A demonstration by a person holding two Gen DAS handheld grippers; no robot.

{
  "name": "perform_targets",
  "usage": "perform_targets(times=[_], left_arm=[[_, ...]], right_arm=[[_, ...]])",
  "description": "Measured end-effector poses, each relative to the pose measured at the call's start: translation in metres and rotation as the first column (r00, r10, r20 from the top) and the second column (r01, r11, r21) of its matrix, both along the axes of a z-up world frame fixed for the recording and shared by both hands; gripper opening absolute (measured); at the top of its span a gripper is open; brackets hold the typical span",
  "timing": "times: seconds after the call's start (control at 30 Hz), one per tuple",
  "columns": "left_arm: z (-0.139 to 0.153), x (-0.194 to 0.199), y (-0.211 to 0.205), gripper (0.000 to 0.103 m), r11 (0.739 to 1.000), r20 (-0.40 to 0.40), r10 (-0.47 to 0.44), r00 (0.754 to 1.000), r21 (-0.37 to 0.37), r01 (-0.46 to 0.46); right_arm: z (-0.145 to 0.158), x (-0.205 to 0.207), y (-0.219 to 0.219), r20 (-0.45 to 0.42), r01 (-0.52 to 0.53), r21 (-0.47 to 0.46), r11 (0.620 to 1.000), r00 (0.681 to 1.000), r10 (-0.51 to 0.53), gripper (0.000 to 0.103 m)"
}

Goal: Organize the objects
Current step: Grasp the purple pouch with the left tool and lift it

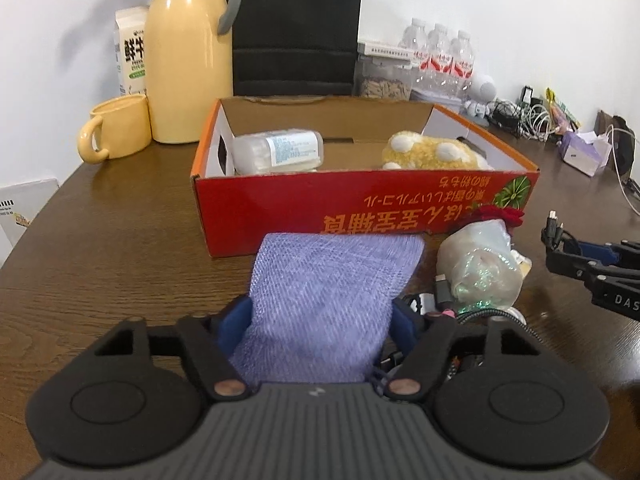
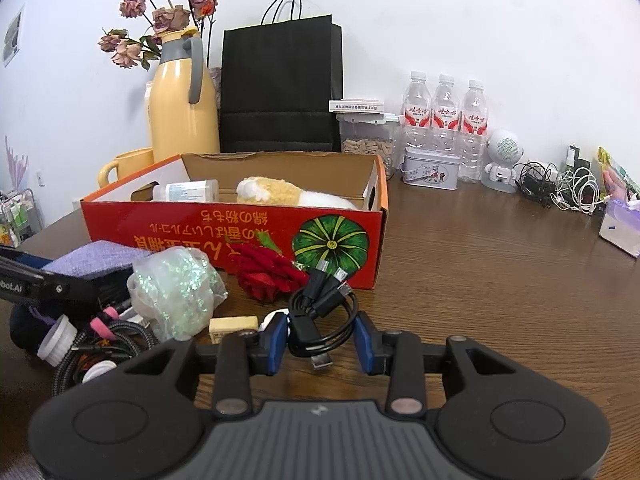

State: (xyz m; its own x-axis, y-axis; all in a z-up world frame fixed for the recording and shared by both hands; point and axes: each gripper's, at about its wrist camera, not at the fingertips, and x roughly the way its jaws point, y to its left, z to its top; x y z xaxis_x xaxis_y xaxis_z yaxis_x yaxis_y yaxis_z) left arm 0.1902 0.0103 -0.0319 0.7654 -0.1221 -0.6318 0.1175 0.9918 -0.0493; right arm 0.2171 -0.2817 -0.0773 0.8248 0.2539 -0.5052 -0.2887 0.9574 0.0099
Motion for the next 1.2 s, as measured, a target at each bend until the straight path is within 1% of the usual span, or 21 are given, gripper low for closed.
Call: perform_targets(times=[0.03, 0.1, 0.13, 0.2, 0.3, 0.4, 0.67, 0.83, 1.03, 1.2], left_arm=[[0.002, -0.002, 0.000, 0.065, 1.000, 0.008, 0.004, 1.000, 0.002, -0.004], [0.004, -0.005, 0.001, 0.052, 1.000, 0.023, 0.008, 1.000, 0.008, -0.008], [0.005, -0.007, 0.002, 0.048, 1.000, 0.031, 0.012, 0.999, 0.011, -0.012], [0.007, -0.009, 0.005, 0.021, 1.000, 0.042, 0.023, 0.999, 0.014, -0.023], [0.010, -0.014, 0.013, 0.009, 0.999, 0.056, 0.032, 0.998, -0.021, -0.030], [0.011, -0.018, 0.016, 0.008, 0.999, 0.069, 0.035, 0.997, -0.011, -0.035], [0.016, -0.027, 0.023, 0.008, 0.998, 0.094, 0.055, 0.994, -0.013, -0.054], [0.026, -0.032, 0.025, 0.008, 0.998, 0.133, 0.057, 0.989, -0.012, -0.056], [0.046, -0.036, 0.019, 0.008, 0.999, 0.205, 0.042, 0.978, 0.002, -0.043], [0.067, -0.023, 0.009, 0.008, 0.999, 0.262, 0.020, 0.965, 0.022, -0.027]], right_arm=[[0.000, 0.000, 0.000, 0.001, 0.000, 0.000, 1.000, 1.000, 0.000, 0.034], [0.000, -0.001, 0.000, 0.007, 0.000, -0.001, 1.000, 1.000, 0.001, 0.035], [0.001, -0.001, 0.000, 0.009, -0.001, -0.002, 1.000, 1.000, 0.001, 0.034], [0.001, -0.002, 0.001, 0.013, -0.002, -0.004, 1.000, 1.000, 0.002, 0.034], [0.001, -0.002, 0.001, 0.014, -0.002, -0.005, 1.000, 1.000, 0.002, 0.034], [0.002, -0.003, 0.001, 0.021, 0.001, -0.007, 1.000, 1.000, -0.001, 0.034], [0.003, -0.005, 0.002, 0.033, 0.011, -0.017, 1.000, 0.999, -0.011, 0.034], [0.005, -0.009, 0.005, 0.059, 0.002, -0.031, 1.000, 0.998, 0.000, 0.034], [0.020, -0.011, 0.011, 0.101, -0.027, -0.027, 0.999, 0.994, 0.029, 0.034], [0.041, -0.002, 0.026, 0.145, -0.074, -0.026, 0.997, 0.986, 0.077, 0.034]])
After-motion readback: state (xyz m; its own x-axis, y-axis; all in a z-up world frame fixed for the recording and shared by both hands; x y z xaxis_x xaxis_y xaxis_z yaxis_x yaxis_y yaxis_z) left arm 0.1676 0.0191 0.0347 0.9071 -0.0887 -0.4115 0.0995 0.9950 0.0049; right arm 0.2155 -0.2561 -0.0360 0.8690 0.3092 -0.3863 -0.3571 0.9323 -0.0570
